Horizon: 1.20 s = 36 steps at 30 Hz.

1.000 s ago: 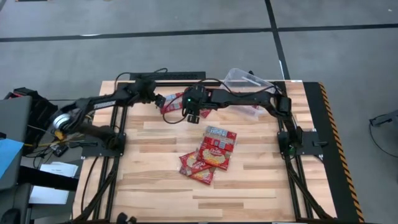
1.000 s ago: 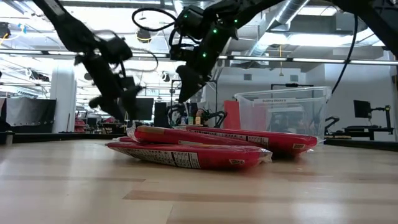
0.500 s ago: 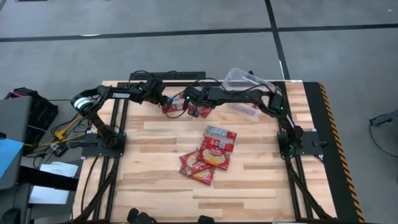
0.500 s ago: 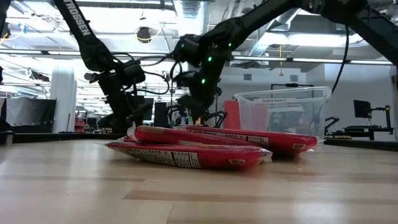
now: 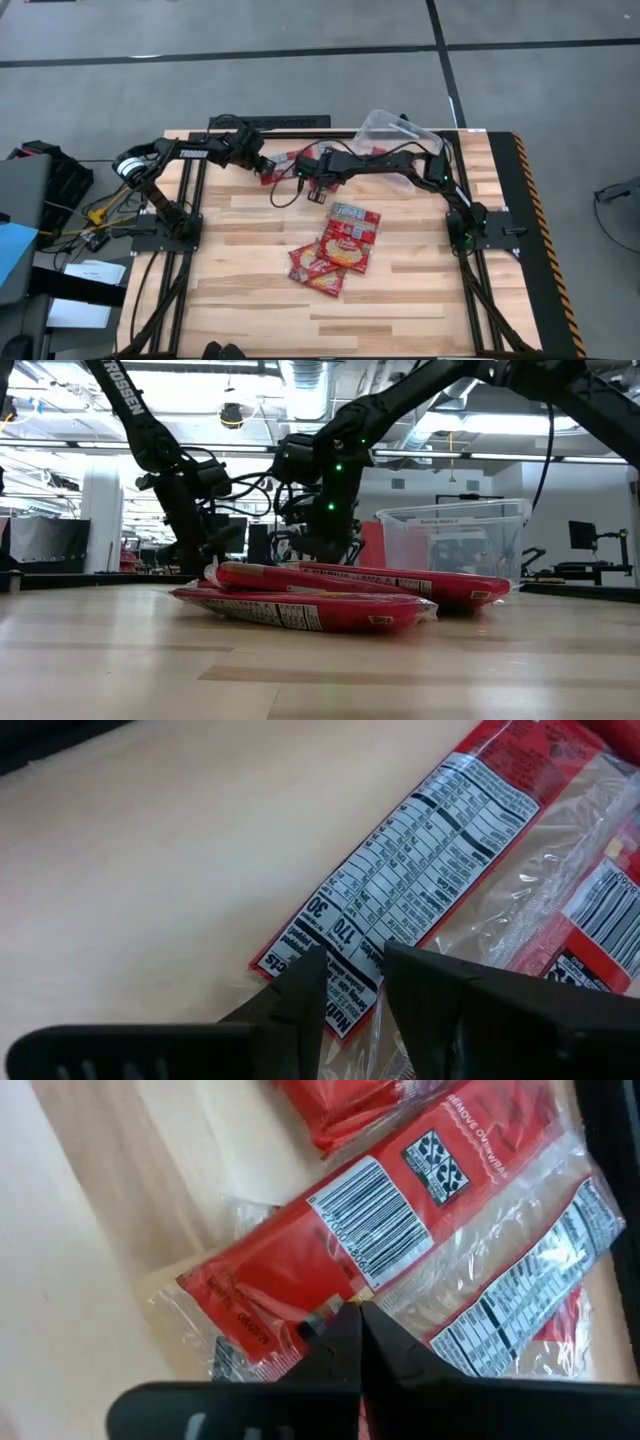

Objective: Sort popcorn bags into baskets
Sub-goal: Move the red popcorns to the center of the table

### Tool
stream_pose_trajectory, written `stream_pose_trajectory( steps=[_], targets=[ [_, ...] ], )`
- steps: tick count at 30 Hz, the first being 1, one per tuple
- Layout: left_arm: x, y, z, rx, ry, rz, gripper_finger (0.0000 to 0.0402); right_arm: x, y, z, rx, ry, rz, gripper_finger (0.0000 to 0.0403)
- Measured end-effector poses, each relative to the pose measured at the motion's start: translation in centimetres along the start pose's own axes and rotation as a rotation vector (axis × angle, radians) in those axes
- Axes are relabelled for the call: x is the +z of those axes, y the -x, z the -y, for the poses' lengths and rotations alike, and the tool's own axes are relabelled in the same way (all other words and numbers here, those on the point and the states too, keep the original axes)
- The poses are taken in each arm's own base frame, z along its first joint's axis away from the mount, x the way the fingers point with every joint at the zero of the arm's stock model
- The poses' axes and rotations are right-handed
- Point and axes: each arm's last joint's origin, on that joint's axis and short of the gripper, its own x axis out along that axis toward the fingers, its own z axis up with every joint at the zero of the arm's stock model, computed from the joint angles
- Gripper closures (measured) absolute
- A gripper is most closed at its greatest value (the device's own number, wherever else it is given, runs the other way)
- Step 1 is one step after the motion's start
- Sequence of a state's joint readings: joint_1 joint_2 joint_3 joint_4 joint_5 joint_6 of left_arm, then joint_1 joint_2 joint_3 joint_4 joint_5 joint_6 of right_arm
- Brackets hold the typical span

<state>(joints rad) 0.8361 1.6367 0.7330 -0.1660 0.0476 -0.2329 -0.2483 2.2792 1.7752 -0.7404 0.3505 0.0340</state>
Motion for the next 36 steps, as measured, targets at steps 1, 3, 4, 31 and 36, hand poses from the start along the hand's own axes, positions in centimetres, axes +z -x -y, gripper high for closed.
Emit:
stream_pose_trajectory(
  steps=[1,3,4,31,36],
  targets=[
    [-0.1,0.0,0.1,-0.010,-0.002,-0.006,0.0308,0.0,0.1,-0.3,0.010,0.011,-0.002,0.0383],
    [-0.2,0.0,0.4,-0.039,-0.002,-0.019,0.0308,-0.1,0.4,-1.3,0.075,0.037,0.000,0.0378],
    [-0.3,0.0,0.5,-0.053,0.000,-0.027,0.0308,-0.1,0.7,-1.9,0.122,0.047,0.003,0.0378],
    [-5.2,7.0,7.5,-0.113,-0.083,-0.186,0.0307,-6.5,12.7,-2.9,0.321,0.082,-0.100,0.0378],
    [-5.1,8.7,9.3,-0.174,-0.017,-0.048,0.0307,-12.4,11.7,-1.5,0.168,0.027,-0.194,0.0393]
  ],
)
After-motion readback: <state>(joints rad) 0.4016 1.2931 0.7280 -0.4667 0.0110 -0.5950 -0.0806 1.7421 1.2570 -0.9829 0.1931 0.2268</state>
